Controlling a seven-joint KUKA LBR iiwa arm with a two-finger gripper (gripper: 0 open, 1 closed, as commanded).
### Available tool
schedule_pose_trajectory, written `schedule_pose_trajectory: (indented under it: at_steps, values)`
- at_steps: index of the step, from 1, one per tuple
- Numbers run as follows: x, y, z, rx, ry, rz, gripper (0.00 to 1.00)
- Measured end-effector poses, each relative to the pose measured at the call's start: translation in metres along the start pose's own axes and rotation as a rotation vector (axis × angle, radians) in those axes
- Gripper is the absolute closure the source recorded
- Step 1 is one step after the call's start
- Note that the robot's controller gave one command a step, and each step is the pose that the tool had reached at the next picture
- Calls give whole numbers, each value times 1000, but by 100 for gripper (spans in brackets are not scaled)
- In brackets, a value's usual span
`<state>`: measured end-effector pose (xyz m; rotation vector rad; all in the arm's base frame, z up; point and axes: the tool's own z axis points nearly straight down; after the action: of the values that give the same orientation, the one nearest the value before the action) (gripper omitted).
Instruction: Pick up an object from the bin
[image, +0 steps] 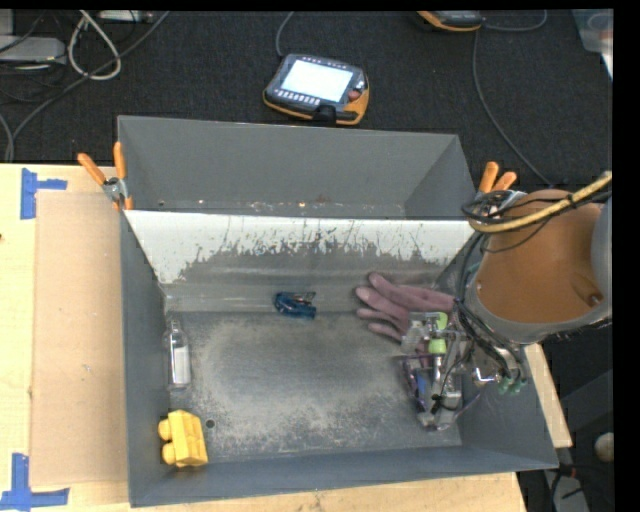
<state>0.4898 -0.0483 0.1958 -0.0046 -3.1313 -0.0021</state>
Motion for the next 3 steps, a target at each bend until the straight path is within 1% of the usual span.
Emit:
schedule_pose_trajectory:
  at_steps: [1, 2, 3]
  values:
    - [-2, 0, -4, 1, -8, -4, 0]
    - [12, -71, 91, 1, -6, -255, 0]
    - [-95, -45, 38, 6, -18, -843, 0]
